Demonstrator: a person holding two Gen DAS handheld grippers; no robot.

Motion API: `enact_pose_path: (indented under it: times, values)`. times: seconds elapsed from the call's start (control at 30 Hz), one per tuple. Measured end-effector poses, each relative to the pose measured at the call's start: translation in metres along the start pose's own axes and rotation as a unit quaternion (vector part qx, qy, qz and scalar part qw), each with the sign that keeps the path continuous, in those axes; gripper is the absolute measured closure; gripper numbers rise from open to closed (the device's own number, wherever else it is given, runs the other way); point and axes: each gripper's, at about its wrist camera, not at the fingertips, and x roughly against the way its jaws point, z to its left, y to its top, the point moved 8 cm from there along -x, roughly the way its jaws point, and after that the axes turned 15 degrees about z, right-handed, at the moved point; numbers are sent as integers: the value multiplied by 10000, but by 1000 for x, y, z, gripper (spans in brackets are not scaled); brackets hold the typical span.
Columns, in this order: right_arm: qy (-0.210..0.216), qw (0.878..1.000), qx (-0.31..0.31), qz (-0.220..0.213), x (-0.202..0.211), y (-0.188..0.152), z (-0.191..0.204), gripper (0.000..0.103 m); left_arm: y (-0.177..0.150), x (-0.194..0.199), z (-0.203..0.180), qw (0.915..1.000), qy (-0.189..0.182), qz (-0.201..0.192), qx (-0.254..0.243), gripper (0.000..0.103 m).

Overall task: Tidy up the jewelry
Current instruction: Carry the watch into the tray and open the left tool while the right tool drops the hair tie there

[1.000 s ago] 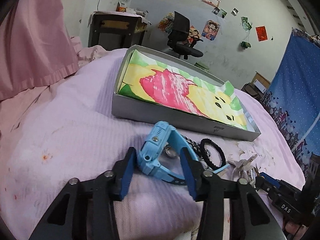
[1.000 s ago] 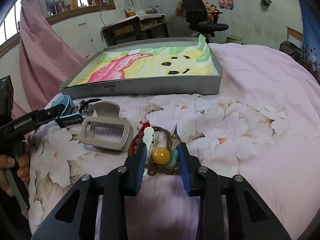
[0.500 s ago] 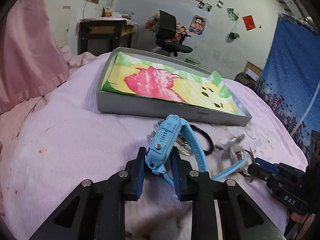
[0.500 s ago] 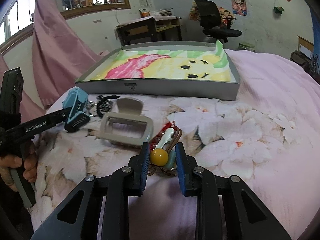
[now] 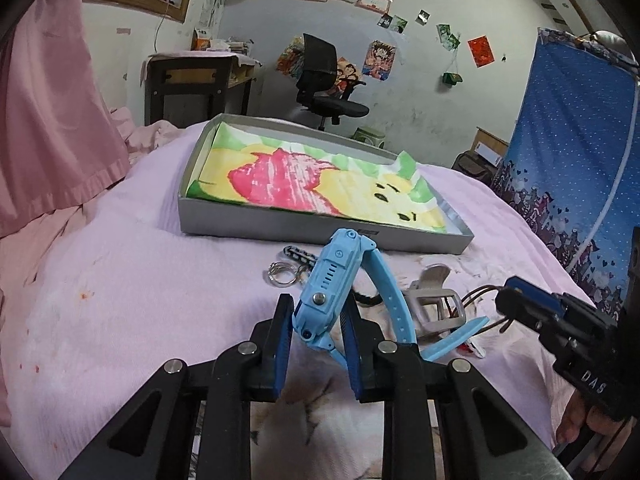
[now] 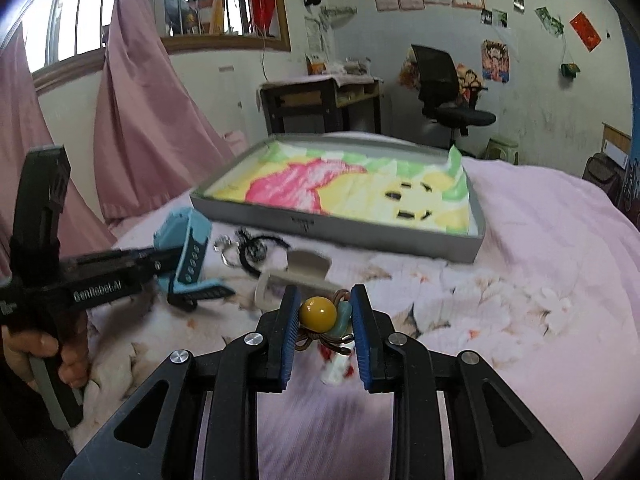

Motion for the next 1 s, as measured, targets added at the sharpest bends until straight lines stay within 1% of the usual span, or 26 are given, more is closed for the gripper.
enact_pose_path:
  times: [0.1, 0.33, 0.43, 0.57, 0.67, 0.73, 0.8, 0.9, 1.0]
  values:
    - [36, 9999, 12, -148, 9, 6, 1, 80, 2, 5, -2, 10000, -40, -80, -3, 80]
    - [277, 9979, -73, -581, 29, 18, -1, 80, 9, 15, -3, 9996, -116, -246, 76, 80]
    - [339, 9965, -68, -755, 34, 24, 0, 80, 16, 16, -3, 9994, -91, -315, 94, 80]
    - [351, 9955, -81, -872, 27, 39, -3, 80, 37, 15, -1, 9990, -38, -408, 172, 80]
    - [411, 9948, -231, -907, 11, 61, -13, 80, 54, 11, 3, 9986, 86, -450, 253, 80]
    - [508, 9943, -353, -872, -5, 79, -18, 80, 69, 4, 8, 9985, 175, -381, 357, 80]
    - [542, 9945, -437, -786, -24, 96, -22, 80, 86, -9, 14, 9981, 326, -230, 473, 80]
    - [594, 9954, -568, -501, -58, 111, -27, 80, 101, -30, 24, 9967, 481, 0, 649, 80]
    - [612, 9958, -671, -95, -93, 117, -30, 80, 105, -52, 32, 9944, 635, 302, 783, 80]
